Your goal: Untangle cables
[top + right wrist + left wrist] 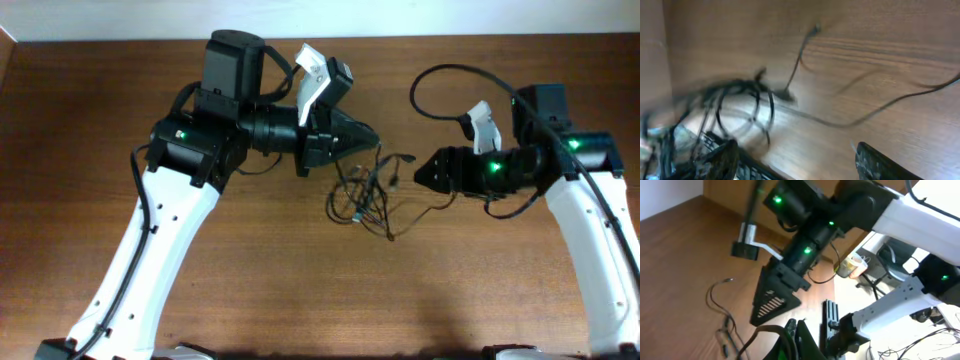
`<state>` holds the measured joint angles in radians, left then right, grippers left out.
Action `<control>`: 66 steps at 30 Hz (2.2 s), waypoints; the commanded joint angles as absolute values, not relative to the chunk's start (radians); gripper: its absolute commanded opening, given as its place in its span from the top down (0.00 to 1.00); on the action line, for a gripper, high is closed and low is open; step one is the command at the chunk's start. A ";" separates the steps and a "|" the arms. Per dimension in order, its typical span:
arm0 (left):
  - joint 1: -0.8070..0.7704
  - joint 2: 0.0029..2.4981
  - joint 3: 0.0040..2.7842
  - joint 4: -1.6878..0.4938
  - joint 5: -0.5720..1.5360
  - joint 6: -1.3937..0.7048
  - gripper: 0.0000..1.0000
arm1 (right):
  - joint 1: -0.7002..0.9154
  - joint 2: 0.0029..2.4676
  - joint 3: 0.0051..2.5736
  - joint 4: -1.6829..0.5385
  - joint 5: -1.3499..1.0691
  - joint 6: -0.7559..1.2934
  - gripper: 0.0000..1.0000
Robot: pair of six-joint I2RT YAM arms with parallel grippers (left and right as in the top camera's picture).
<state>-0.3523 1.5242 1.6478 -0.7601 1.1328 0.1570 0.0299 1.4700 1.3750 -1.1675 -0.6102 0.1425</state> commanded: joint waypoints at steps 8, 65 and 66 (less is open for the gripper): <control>-0.350 1.522 1.663 -0.875 1.072 0.234 1.00 | 0.035 1.596 1.372 -1.107 -0.913 0.395 0.25; -0.405 1.526 1.650 -0.891 0.482 -0.235 1.00 | 0.236 1.370 1.417 -1.227 -0.864 -0.101 0.96; -0.405 1.526 1.650 -0.891 0.482 -0.235 1.00 | 0.236 1.370 1.414 -1.227 -0.865 -0.101 0.96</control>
